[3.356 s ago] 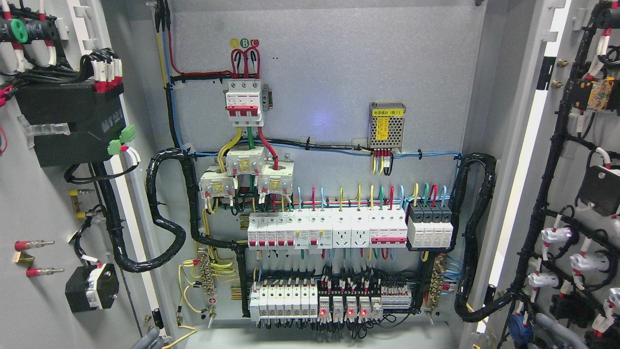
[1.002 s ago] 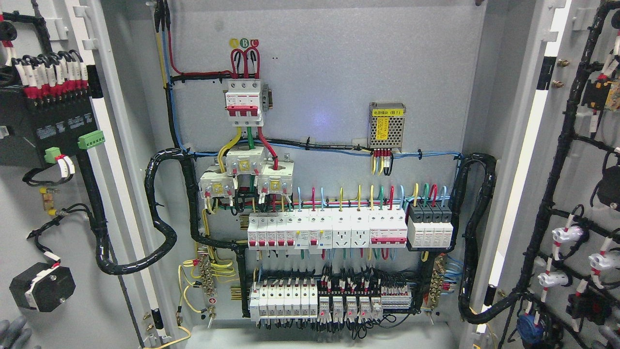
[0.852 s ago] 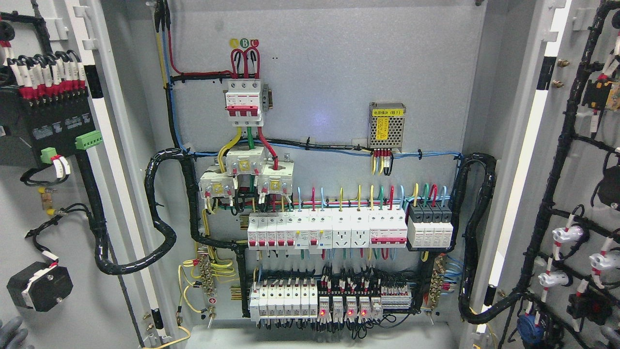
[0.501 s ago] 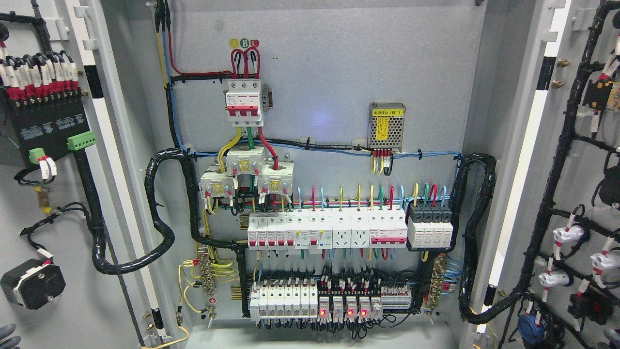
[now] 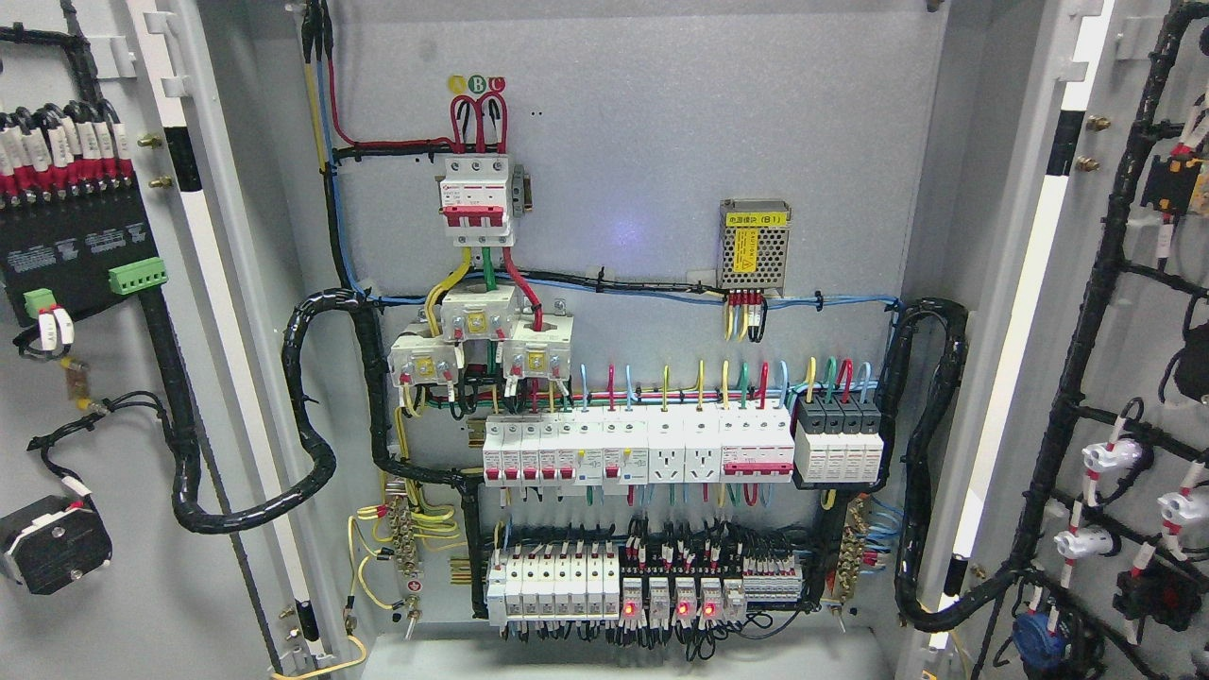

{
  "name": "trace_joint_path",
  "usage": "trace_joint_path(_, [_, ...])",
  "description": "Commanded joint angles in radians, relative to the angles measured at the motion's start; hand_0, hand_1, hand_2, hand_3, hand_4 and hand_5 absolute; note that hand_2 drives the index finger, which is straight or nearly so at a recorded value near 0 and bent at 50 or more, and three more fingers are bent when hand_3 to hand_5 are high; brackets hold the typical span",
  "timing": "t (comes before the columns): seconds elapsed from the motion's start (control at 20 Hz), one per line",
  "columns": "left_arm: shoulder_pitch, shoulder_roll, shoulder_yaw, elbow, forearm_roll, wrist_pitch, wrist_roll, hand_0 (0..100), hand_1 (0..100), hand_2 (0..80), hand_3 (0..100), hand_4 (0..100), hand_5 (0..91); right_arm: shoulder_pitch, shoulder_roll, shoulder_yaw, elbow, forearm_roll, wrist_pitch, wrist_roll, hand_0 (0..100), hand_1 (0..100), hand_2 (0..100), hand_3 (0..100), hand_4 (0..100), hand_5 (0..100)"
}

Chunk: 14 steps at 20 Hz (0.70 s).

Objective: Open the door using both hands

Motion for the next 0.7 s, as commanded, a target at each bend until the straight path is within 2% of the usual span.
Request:
trace_joint_path(0.0, [0.016,0.032,0.044,0.046,0.030,0.000,0.000,0,0,0.0,0,0,0.0,0.001,0.021,-0.036,0.028,-0.001,0.000,0.000,19,0,0,0,0,0])
trace_joint_path(0.65, [0.015,0.040,0.043,0.075,0.055,0.009,0.000,0,0,0.0,0,0,0.0,0.015,0.020,-0.106,0.028,-0.001,-0.005,0.002,19,0,0,0,0,0])
